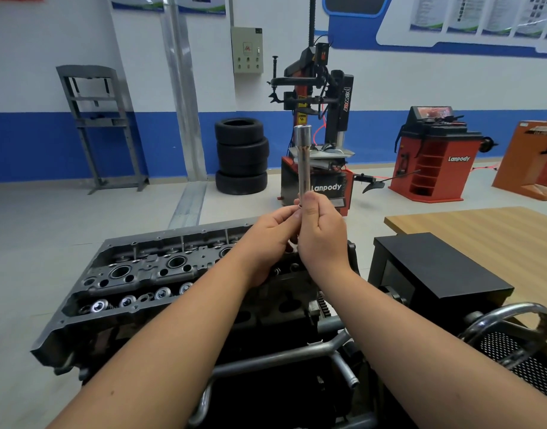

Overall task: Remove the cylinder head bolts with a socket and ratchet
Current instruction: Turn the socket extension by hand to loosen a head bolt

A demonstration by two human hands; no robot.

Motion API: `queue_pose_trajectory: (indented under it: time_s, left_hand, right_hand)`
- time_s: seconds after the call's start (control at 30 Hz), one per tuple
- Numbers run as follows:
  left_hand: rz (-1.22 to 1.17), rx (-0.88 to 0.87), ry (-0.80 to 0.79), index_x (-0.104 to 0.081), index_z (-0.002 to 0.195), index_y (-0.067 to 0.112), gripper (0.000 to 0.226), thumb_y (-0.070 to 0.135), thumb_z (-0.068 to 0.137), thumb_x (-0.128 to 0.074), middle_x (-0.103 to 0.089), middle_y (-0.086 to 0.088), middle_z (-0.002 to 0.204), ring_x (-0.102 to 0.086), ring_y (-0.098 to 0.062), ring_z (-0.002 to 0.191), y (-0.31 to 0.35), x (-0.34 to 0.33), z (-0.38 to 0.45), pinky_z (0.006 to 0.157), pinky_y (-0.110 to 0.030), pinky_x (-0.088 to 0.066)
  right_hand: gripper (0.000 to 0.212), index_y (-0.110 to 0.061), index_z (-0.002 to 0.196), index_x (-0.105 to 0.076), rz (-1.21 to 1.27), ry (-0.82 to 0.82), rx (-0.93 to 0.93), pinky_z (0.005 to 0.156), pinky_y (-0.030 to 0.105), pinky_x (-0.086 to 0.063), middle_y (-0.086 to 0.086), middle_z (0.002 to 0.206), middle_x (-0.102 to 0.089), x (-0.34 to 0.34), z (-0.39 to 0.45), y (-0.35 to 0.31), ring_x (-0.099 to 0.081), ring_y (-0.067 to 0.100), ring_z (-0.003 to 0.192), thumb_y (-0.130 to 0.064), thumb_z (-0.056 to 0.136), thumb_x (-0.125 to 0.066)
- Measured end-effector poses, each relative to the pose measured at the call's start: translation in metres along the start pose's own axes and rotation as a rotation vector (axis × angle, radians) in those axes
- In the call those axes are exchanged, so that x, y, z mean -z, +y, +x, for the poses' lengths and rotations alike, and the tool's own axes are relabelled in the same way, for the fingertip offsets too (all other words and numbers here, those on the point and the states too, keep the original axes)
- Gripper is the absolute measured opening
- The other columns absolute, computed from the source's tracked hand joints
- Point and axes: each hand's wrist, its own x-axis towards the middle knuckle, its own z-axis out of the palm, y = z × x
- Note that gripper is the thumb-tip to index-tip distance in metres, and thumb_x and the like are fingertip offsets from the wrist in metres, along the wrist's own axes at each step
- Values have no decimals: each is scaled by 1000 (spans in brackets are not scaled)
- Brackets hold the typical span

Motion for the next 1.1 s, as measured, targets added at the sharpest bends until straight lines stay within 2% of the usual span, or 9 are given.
queue_pose_trajectory:
  time_s: [0.13,0.23,0.4,0.57,0.67,0.87,0.97,1.03,1.1]
  left_hand:
    - [-9,-5,-1,-70,124,27,25,36,104,-58,-77,-1,114,-69,-30,114,-1,1,0,106,-61,-48]
    - [0,-23,20,-70,119,27,20,33,103,-61,-77,-1,109,-68,-35,110,-2,2,1,103,-64,-49]
    - [3,-22,4,-71,118,29,26,37,108,-48,-71,-16,115,-60,-25,94,-2,0,2,95,-57,-52]
    - [-9,-30,-1,-68,120,24,22,36,103,-60,-77,-2,109,-71,-24,107,-5,2,4,102,-53,-54]
    - [4,-52,-11,-69,116,31,17,38,102,-62,-78,2,108,-72,-23,105,-7,4,5,99,-52,-56]
    - [-17,-45,-37,-75,107,45,24,39,106,-52,-76,-4,109,-66,-15,96,-6,2,3,87,-37,-52]
    - [-39,-44,-23,-70,118,30,19,35,104,-59,-78,4,106,-71,-11,99,-9,3,6,86,-34,-54]
    - [-34,-58,-9,-67,119,23,19,30,102,-63,-78,2,107,-72,-15,100,-11,4,8,88,-40,-56]
    - [-23,-72,-3,-67,118,24,17,27,103,-62,-78,2,105,-72,-15,95,-10,4,7,90,-48,-56]
  right_hand:
    - [20,-25,106,-52,-13,-32,-12,73,22,-50,-9,88,-63,1,1,1,-62,5,83,-44,101,-50]
    - [12,-28,97,-52,-25,-26,5,67,15,-45,-11,83,-61,1,1,0,-59,0,77,-35,105,-47]
    - [28,-24,94,-59,-5,-4,-26,68,15,-46,-5,85,-63,1,1,0,-59,5,81,-35,108,-38]
    - [41,-25,113,-48,12,-24,-46,85,30,-52,-12,101,-58,1,0,-2,-61,10,98,-61,93,-44]
    - [26,-25,104,-49,-21,-20,-24,80,35,-53,-3,96,-59,1,0,-2,-62,17,92,-50,99,-49]
    - [28,-22,101,-59,-44,3,-30,76,5,-38,-3,101,-60,2,2,1,-53,-8,93,-38,107,-37]
    - [39,-19,113,-57,-21,-34,-39,86,16,-44,-5,106,-61,1,1,1,-57,1,100,-52,101,-38]
    - [45,-23,113,-51,4,-35,-43,83,22,-49,-11,100,-59,2,0,-1,-60,3,96,-63,92,-43]
    - [32,-28,104,-49,-8,-33,-30,79,26,-51,-11,95,-59,2,0,-1,-62,7,91,-59,94,-49]
